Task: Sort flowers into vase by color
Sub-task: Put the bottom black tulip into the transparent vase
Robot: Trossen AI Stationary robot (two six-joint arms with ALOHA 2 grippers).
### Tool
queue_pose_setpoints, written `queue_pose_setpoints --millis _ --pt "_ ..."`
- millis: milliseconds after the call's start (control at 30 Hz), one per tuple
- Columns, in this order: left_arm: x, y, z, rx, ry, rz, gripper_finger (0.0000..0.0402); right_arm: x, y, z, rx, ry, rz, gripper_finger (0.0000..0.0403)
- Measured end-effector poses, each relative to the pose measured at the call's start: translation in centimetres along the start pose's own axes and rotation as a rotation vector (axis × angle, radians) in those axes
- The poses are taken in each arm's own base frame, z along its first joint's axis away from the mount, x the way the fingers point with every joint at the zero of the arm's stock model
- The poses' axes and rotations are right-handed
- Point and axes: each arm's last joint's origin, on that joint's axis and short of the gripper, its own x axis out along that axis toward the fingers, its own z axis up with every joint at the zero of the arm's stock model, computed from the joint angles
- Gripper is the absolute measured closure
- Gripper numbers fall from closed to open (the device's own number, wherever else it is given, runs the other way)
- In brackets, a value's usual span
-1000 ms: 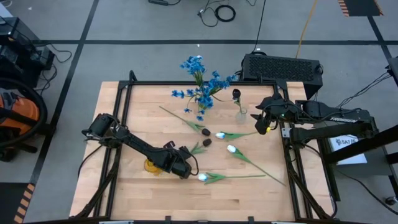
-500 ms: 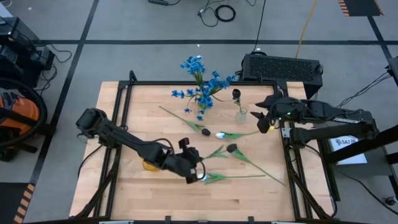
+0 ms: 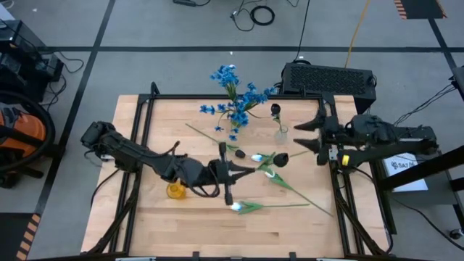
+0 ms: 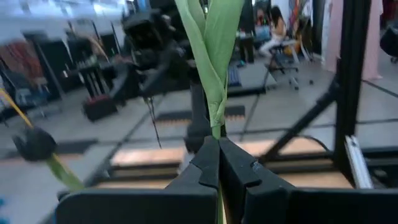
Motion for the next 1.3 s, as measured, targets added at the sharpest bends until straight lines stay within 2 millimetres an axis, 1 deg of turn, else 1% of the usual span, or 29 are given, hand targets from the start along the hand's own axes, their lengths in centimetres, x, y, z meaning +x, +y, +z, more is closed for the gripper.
queue_pose_setpoints --millis 133,267,433,600,833,933,1167,1300 --pt "0.9 1.8 0.3 0.009 -0.075 0.0 0.0401 1.4 1.4 0.5 -0.069 -0.107 0.153 0.0188" --pt "1.6 3.5 0.2 -0.022 -0.104 -0.047 0.0401 3.0 2.5 0.8 -0.101 -0.163 0.218 0.0188" --pt "2.3 4.1 -0.5 -0.038 -0.091 -0.086 0.0401 5.4 3.8 0.4 -0.16 -0.185 0.246 0.0188" --pt "2.3 4.2 -0.6 -0.037 -0.087 -0.084 0.0402 7.3 4.5 -0.2 -0.179 -0.194 0.253 0.0188" --pt "2.4 4.3 -0.9 -0.027 -0.054 -0.087 0.0402 8.9 4.9 -0.7 -0.178 -0.201 0.253 0.0188" --pt "2.5 4.5 -1.3 -0.018 -0.023 -0.082 0.0401 9.2 5.0 -0.8 -0.176 -0.208 0.253 0.0188" --pt "2.6 4.8 -1.4 -0.016 -0.011 -0.076 0.0401 9.8 5.2 -0.9 -0.173 -0.222 0.253 0.0189" --pt "2.6 4.8 -1.4 -0.016 -0.014 -0.075 0.0401 9.9 5.2 -1.0 -0.172 -0.218 0.252 0.0208"
